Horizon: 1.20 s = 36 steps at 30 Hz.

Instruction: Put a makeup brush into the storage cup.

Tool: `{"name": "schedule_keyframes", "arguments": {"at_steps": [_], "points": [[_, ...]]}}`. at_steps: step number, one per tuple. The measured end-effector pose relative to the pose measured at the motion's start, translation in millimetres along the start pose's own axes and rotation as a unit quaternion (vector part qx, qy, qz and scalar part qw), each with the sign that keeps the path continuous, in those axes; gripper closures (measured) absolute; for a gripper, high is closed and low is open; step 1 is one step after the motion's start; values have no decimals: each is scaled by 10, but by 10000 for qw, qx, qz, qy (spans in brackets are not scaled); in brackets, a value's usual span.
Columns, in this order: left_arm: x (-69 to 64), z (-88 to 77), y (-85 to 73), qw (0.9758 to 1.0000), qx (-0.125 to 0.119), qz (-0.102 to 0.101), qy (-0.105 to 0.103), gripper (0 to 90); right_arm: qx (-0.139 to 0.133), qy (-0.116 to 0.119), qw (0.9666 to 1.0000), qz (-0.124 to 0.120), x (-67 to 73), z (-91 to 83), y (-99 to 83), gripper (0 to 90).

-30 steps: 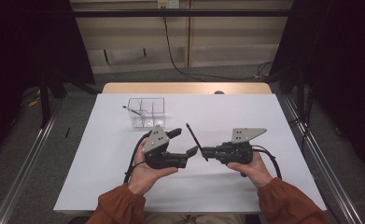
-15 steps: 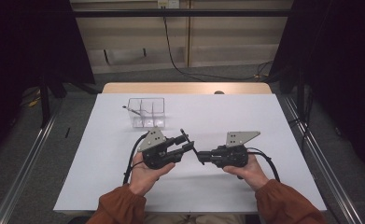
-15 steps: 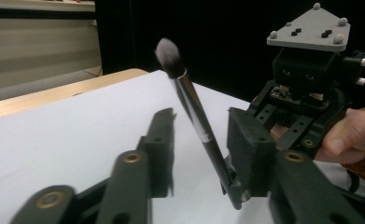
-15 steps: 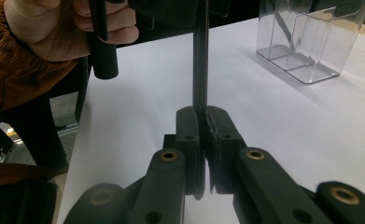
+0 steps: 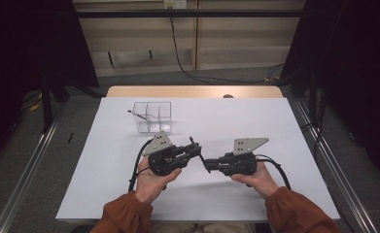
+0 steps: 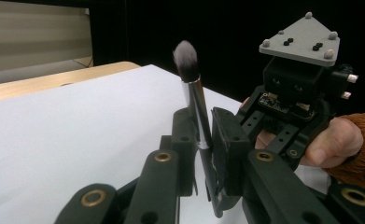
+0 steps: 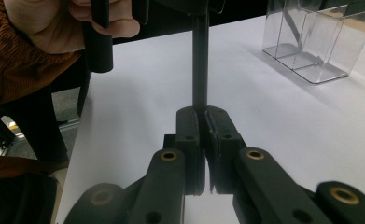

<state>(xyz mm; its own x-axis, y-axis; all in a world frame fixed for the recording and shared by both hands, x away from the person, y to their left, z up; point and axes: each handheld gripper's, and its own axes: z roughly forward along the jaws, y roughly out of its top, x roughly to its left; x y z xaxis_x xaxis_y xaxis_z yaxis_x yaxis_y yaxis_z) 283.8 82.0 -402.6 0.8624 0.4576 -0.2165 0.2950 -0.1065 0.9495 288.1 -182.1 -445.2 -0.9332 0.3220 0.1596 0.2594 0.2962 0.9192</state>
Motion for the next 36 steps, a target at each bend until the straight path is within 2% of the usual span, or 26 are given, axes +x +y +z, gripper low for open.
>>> {"name": "schedule_keyframes", "arguments": {"at_steps": [3, 6, 12, 19, 23, 26, 31, 36], "points": [[-2, 1, 5, 10000, 11, -16, 28, 810, -27, -51, 10000, 12, -2, 9, -6, 839], [-11, -3, 9, 10000, 20, -43, -66, 825, -52, -83, 10000, -4, -1, 19, -11, 833], [-53, -11, 25, 9999, 33, 84, -99, 842, -157, -93, 9998, -45, 3, 30, -28, 809], [-57, -15, 24, 9999, 25, 81, -96, 842, -249, -81, 9996, -85, 27, 47, -27, 734], [-47, -16, 26, 9999, 0, 94, -64, 841, -264, -86, 9996, 4, 15, 32, -26, 651], [-33, -26, 29, 10000, -19, 84, -38, 842, -304, -117, 9995, -15, 20, 21, -20, 556], [-25, -40, 34, 9999, -34, 95, -16, 842, -373, -332, 9988, -18, 36, 8, -14, 391], [-8, -58, 36, 10000, -34, 83, 19, 842, -400, -412, 9983, 27, 32, 1, -13, 276]]}}
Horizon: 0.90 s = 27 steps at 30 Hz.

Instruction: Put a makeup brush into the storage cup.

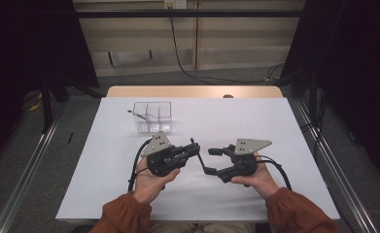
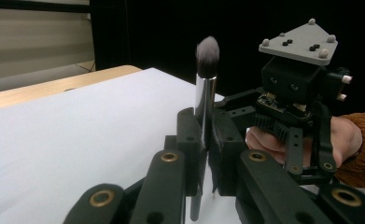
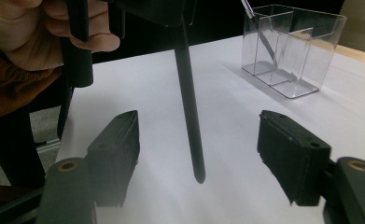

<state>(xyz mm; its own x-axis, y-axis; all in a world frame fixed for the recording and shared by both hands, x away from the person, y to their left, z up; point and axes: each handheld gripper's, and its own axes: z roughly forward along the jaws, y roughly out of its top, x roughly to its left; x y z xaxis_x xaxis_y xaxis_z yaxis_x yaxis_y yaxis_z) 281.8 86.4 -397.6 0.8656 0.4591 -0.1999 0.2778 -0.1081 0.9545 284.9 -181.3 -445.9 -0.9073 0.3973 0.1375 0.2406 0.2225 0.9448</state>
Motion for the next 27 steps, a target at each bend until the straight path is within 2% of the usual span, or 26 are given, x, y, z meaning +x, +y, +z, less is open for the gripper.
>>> {"name": "schedule_keyframes", "arguments": {"at_steps": [2, 6, 10, 17, 22, 27], "points": [[8, -14, 2, 10000, -6, 11, 15, 841, 5, -57, 9999, 83, -10, -7, -2, 210], [29, -43, 7, 10000, -13, 1, 51, 841, -65, -120, 9997, 201, -27, -24, 9, 132], [44, -63, 11, 10000, -45, -15, 81, 841, -79, -198, 9996, 189, -29, -39, 14, 54], [71, -90, 13, 9999, -77, -20, 98, 841, -127, -295, 9992, 243, -35, -74, 22, 16], [104, -126, 17, 9998, -82, -40, 164, 841, -132, -572, 9979, 267, -37, -121, 27, 9], [138, -146, 24, 9997, -87, -59, 202, 841, -211, -903, 9955, 173, -35, -192, 18, 11]]}}
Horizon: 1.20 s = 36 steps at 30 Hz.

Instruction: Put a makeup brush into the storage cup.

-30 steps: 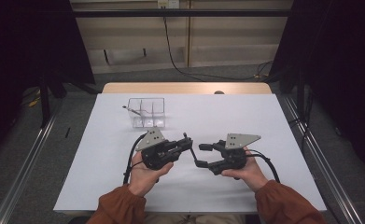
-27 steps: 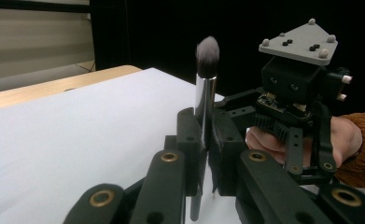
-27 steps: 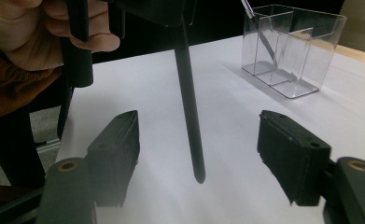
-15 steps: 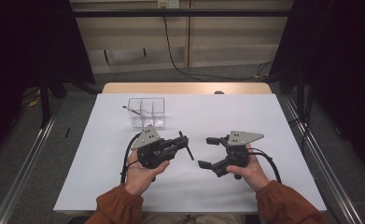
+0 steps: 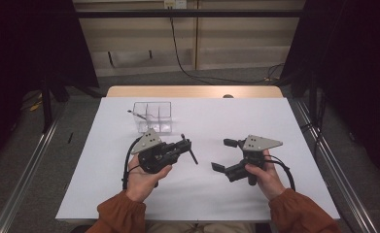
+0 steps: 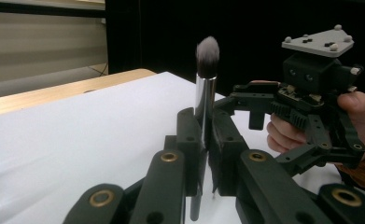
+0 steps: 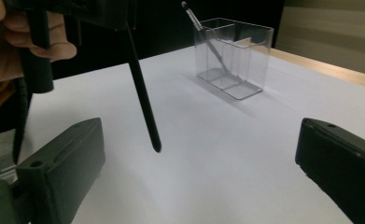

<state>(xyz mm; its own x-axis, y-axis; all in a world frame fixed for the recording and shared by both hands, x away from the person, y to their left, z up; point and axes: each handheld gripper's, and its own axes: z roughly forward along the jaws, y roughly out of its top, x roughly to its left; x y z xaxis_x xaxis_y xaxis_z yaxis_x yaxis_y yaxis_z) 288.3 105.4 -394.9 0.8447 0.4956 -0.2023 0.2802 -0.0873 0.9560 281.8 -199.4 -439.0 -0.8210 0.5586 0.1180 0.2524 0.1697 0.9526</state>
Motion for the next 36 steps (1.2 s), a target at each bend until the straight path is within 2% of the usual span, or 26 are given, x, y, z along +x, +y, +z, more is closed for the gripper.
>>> {"name": "schedule_keyframes", "arguments": {"at_steps": [13, 22, 29, 32, 36], "points": [[94, -146, 9, 9998, -26, -6, 174, 841, 28, -650, 9979, 51, -98, -283, -16, 10], [154, -220, -24, 9995, -4, -35, 304, 841, 123, -1158, 9931, 153, -173, -463, -98, 10], [208, -298, -20, 9991, -14, -93, 418, 841, 9, -1451, 9892, 218, -215, -656, -139, 2], [228, -320, -18, 9988, -6, -107, 476, 841, 16, -1453, 9889, 310, -230, -727, -153, 0], [243, -346, -9, 9986, -17, -97, 512, 841, 0, -1598, 9865, 351, -245, -799, -191, 3]]}}
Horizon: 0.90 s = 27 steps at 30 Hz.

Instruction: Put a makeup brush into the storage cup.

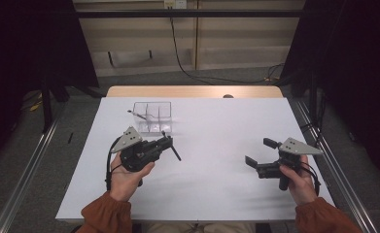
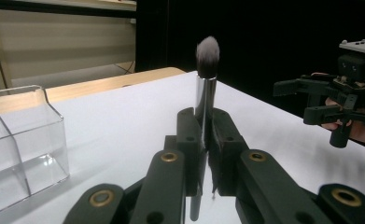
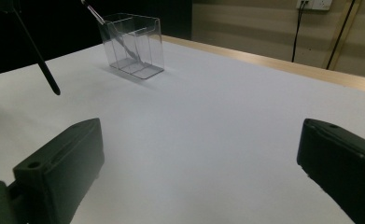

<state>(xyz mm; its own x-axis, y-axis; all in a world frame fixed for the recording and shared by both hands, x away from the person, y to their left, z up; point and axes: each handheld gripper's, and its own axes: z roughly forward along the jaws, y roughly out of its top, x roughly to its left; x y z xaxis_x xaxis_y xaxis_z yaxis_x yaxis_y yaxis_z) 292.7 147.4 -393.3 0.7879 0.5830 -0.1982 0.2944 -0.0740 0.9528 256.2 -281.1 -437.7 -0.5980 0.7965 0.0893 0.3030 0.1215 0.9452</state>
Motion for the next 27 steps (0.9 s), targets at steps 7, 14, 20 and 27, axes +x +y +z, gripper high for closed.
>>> {"name": "schedule_keyframes", "arguments": {"at_steps": [7, 14, 20, 27], "points": [[57, -71, 44, 9999, -17, 66, 129, 842, -142, -279, 9995, 49, -34, -124, -35, 3], [154, -199, 129, 9994, -93, 99, 309, 841, -235, -497, 9985, 53, -53, -217, -84, 3], [261, -283, 133, 9987, -158, -5, 480, 841, -171, -577, 9981, 141, -94, -311, -172, 6], [363, -365, 144, 9977, -207, -47, 646, 841, -271, -715, 9967, 261, -131, -371, -224, 6]]}}
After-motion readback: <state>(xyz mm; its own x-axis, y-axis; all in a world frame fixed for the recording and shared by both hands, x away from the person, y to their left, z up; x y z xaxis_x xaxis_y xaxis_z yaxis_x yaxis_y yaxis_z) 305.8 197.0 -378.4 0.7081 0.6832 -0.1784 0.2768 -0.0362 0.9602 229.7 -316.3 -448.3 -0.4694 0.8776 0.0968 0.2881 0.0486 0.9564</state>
